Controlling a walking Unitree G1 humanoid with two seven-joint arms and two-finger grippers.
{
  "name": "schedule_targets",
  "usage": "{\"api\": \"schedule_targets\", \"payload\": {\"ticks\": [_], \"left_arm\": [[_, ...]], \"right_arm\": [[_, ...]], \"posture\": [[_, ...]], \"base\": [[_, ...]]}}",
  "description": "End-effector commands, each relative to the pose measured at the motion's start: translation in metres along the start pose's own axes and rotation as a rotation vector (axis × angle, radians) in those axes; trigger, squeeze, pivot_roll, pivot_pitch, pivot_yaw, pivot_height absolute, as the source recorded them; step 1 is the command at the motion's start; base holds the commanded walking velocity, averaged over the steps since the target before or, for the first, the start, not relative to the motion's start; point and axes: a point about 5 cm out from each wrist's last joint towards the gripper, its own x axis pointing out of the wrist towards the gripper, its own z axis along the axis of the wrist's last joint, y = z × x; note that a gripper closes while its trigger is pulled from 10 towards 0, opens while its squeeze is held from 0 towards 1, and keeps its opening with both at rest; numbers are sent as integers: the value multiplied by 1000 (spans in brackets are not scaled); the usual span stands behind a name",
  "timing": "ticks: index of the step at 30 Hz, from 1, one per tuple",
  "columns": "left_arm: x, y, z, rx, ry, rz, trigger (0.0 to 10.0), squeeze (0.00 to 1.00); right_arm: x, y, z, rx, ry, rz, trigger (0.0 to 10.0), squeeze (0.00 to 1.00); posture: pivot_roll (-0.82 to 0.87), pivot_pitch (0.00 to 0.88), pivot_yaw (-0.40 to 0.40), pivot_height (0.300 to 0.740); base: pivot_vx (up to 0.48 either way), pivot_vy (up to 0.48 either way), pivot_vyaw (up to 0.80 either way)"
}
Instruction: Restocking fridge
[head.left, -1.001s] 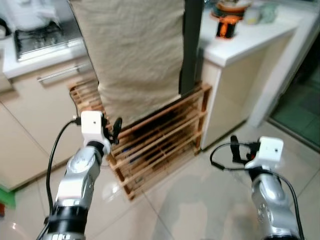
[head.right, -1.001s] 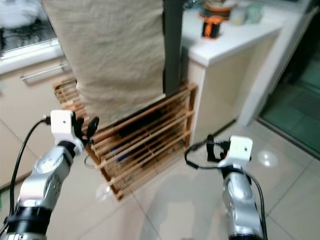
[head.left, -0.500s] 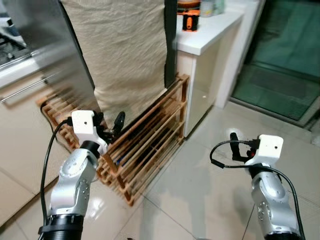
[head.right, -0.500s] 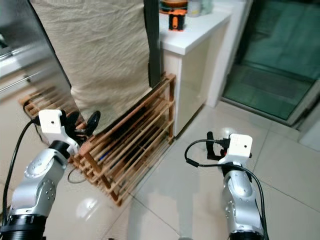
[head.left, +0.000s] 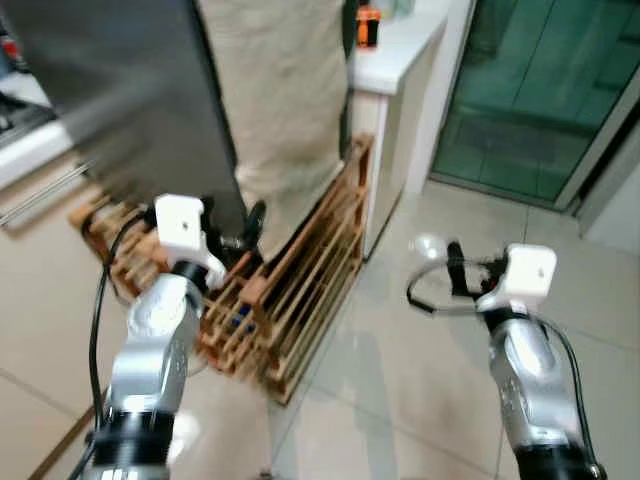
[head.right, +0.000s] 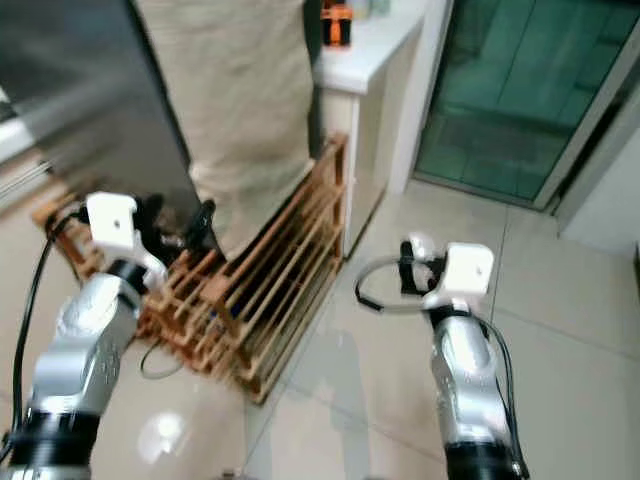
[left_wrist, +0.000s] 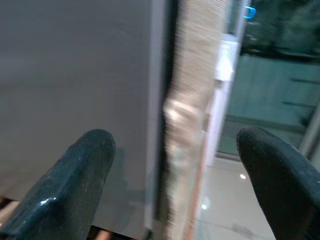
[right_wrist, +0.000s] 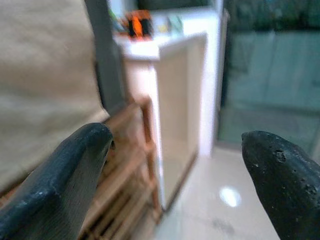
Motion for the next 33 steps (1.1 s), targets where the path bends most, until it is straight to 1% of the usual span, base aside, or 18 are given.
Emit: {"api": "schedule_targets", "payload": {"ticks": [1,3,6,8,12,15,17,20,21,22,24,25,26,27,28,29,30,33], "left_arm": [[13,-3,7,-12,-15,18,10000,0],[17,-1,11,-22,-20,29,10000,0],[26,-3,12,-41,-13,19,10000,0],[31,-3,11,-12,7,13,10000,0],[32,-1,11,-18,4,16,10000,0],[34,-6,11,-8,1,-3,10000,0],[26,-1,13,8,-12,-10,10000,0],[1,12,11,25,-14,-20,10000,0],[1,12,11,25,-14,-20,10000,0],[-19,14,8,25,-20,-45,10000,0],[-69,16,-8,-8,16,-46,10000,0],[-84,16,-12,-13,33,-37,10000,0],[-91,14,-20,-38,63,-7,10000,0],[-91,10,-23,-54,72,9,10000,0],[-88,7,-23,-46,62,16,10000,0],[-88,7,-23,-46,62,16,10000,0],[-83,6,-16,-31,15,28,10000,0],[-82,7,-11,-7,0,39,10000,0]], "right_arm": [[4,-5,7,-13,-24,-18,10000,0],[5,-6,10,-17,-33,-16,10000,0],[2,-6,11,-14,-28,-13,10000,0],[-7,-3,6,-18,-4,-2,10000,0],[-14,-3,1,-13,10,-7,10000,0],[-20,-2,-1,-10,18,-21,10000,0],[-27,-2,4,-15,0,-46,10000,0],[-52,-6,5,-55,2,-84,10000,0],[-52,-6,5,-55,2,-84,10000,0],[-68,-4,7,-90,-7,-61,10000,0],[-98,-12,13,-132,-32,-86,10000,0],[-106,-15,15,-142,-32,-103,10000,0],[-111,-20,9,-147,1,-126,10000,0],[-113,-22,4,-144,30,-139,10000,0],[-112,-22,0,-140,47,-139,10000,0],[-112,-22,0,-140,47,-139,10000,0],[-106,-17,0,-130,38,-111,10000,0],[-104,-15,1,-125,29,-96,10000,0]], "posture": [[-115,0,73,740],[-123,0,75,740],[-124,0,71,740],[-139,0,78,740],[-141,3,77,740],[-152,11,87,740],[-154,16,84,740],[-141,25,78,740],[-141,25,78,740],[-138,31,81,740],[-115,44,71,740],[-115,44,71,740],[-113,40,62,740],[-106,38,57,740],[-106,33,56,740],[-106,33,56,740],[-97,26,51,740],[-92,23,51,740]], "base": [[0,0,0],[0,0,0],[0,0,0],[0,0,0],[0,0,0],[0,0,0],[0,0,0],[0,0,0],[0,0,0],[0,0,0],[0,0,0],[0,0,0],[0,0,0],[0,0,0],[0,0,0],[0,0,0],[0,0,0],[0,0,0]]}}
